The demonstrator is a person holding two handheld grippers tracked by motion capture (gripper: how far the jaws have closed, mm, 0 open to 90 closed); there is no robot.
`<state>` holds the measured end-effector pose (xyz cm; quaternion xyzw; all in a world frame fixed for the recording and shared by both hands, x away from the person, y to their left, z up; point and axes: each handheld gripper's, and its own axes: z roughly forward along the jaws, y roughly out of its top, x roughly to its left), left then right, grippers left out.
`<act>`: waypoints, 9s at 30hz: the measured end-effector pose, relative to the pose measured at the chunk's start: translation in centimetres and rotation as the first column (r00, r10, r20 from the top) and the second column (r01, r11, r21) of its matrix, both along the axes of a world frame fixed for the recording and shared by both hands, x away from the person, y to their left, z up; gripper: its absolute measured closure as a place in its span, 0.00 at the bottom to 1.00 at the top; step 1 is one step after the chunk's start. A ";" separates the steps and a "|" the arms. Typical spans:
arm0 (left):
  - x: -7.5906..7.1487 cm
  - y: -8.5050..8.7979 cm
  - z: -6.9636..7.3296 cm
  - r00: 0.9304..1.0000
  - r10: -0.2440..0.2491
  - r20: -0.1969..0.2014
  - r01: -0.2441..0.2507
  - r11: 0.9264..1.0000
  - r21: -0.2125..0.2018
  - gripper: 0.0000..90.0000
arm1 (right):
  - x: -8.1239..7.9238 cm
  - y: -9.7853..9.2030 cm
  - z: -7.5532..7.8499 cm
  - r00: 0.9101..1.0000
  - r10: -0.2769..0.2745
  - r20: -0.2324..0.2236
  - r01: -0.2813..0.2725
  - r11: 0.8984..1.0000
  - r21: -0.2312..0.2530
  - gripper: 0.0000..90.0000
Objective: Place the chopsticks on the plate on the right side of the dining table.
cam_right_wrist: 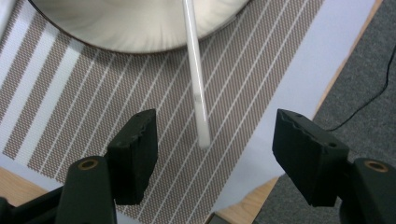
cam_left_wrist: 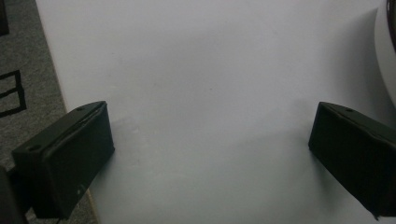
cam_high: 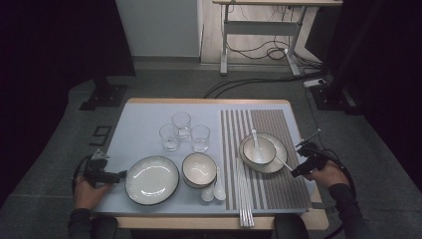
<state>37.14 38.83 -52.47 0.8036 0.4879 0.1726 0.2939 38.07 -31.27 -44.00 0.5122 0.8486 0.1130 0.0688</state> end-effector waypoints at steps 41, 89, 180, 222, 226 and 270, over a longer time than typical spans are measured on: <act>0.0 0.0 0.0 1.000 0.000 0.000 0.000 1.000 0.000 0.00 | 0.7 -1.9 -3.0 0.995 -0.079 -0.061 0.081 0.996 0.036 0.81; 0.0 0.0 0.0 1.000 0.000 0.000 0.000 1.000 0.000 0.00 | 2.2 -3.3 -3.2 0.994 -0.097 -0.054 0.099 0.994 0.035 0.71; 0.0 0.0 0.0 1.000 0.000 -0.001 0.000 1.000 -0.001 0.00 | 6.7 -3.8 -3.2 0.989 -0.150 -0.003 0.150 0.989 -0.003 0.76; 0.0 0.0 0.0 1.000 0.000 -0.001 0.000 1.000 -0.001 0.00 | 8.6 -2.9 -3.4 0.989 -0.144 0.038 0.144 0.989 -0.020 0.70; 0.0 0.0 0.0 1.000 0.000 -0.001 0.000 1.000 -0.001 0.00 | 8.8 -3.0 -3.3 0.988 -0.147 0.043 0.148 0.989 -0.027 0.69; 0.0 0.0 0.0 1.000 0.000 -0.001 0.000 1.000 -0.002 0.00 | 10.3 -1.2 -3.5 0.991 -0.113 0.074 0.116 0.993 -0.037 0.74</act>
